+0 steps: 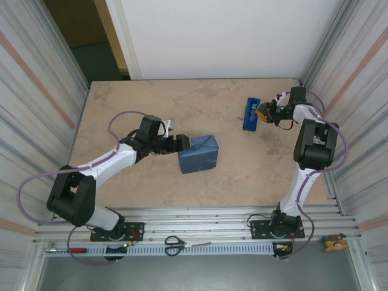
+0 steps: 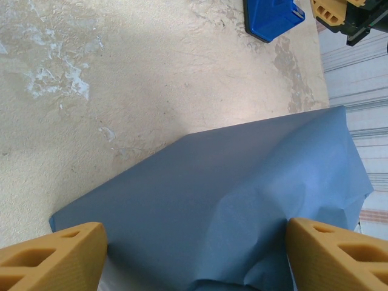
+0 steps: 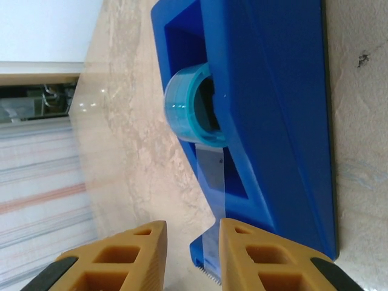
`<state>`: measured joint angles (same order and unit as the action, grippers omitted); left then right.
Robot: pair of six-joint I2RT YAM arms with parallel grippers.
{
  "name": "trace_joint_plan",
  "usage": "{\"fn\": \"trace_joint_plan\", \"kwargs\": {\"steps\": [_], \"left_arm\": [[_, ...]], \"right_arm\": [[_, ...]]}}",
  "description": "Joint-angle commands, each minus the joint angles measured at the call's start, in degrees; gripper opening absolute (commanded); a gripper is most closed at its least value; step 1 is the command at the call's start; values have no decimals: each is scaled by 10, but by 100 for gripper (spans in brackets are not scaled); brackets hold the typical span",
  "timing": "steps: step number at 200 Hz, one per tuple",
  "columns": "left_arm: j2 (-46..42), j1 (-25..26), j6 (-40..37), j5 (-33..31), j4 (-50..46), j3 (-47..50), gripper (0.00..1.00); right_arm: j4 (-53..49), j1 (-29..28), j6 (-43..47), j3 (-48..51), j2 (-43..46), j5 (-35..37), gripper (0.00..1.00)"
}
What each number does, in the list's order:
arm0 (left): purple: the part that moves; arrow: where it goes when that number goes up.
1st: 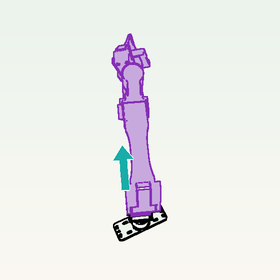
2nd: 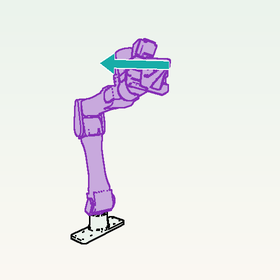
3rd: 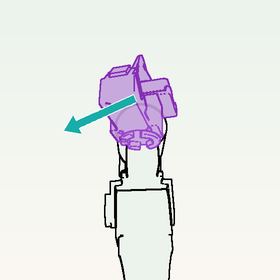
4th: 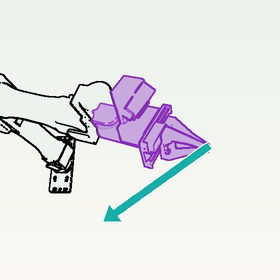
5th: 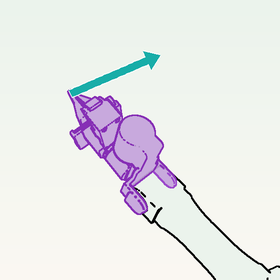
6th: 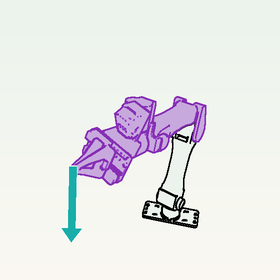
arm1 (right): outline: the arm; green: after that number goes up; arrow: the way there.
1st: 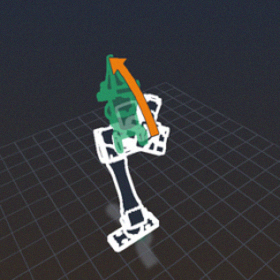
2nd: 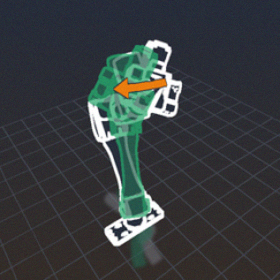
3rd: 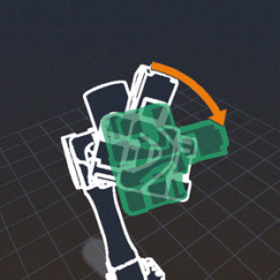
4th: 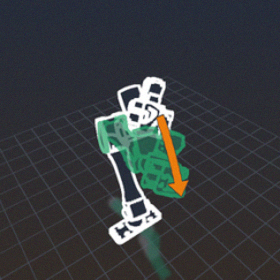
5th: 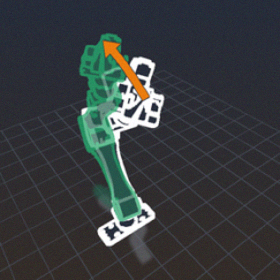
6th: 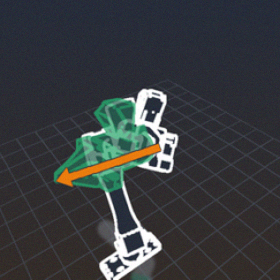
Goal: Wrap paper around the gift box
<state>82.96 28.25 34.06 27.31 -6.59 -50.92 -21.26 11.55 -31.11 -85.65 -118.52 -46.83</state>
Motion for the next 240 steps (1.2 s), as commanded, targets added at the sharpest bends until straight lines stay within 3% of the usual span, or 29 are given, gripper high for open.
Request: {"fn": "trace_joint_plan", "kwargs": {"steps": [1,123,240], "left_arm": [[14,11,-22,-2,-47,14,77],[14,11,-20,-1,-45,19,77],[15,11,-18,0,-45,19,76]], "right_arm": [[-27,0,-2,-17,-21,-21,28],[-28,-6,0,-27,-56,-57,22],[-20,0,-7,-29,-60,-71,9]]}}
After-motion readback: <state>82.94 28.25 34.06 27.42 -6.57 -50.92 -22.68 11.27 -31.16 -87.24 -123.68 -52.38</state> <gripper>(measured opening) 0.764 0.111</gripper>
